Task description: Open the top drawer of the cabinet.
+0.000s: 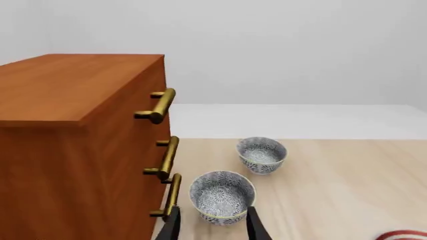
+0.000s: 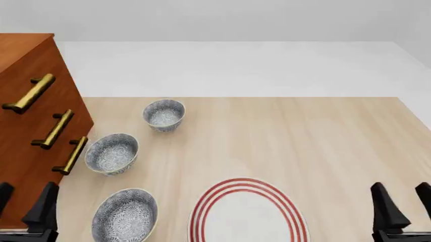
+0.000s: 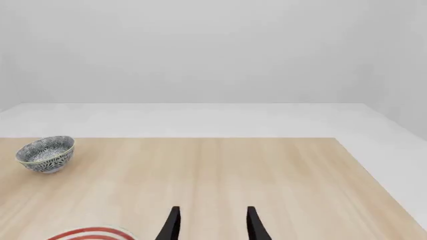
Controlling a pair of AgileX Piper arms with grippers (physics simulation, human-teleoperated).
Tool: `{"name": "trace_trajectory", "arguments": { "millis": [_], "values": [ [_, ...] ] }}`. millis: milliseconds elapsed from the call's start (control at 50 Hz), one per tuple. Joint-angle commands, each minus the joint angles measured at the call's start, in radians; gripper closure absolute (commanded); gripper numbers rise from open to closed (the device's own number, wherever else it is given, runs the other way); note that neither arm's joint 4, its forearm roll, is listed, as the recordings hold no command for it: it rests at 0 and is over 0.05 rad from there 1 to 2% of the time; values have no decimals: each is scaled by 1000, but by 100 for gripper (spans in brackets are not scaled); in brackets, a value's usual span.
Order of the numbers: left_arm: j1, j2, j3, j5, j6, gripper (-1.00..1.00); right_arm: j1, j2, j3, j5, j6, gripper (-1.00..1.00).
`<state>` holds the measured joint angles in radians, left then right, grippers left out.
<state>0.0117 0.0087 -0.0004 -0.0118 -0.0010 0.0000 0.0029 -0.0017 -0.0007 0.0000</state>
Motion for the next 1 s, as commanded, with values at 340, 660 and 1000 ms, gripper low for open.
{"name": "trace_trajectory", "arguments": {
  "millis": [340,660,1000],
  "values": [
    [31,-5,-45,12,59,-100,0,4,-3,-1,0,-100],
    [-21,-8,-69,-48,253,-100,0,5,-3,-1,0,-100],
    [-22,-8,-94,-49,432,-100,0,4,-3,-1,0,-100]
  ]
}}
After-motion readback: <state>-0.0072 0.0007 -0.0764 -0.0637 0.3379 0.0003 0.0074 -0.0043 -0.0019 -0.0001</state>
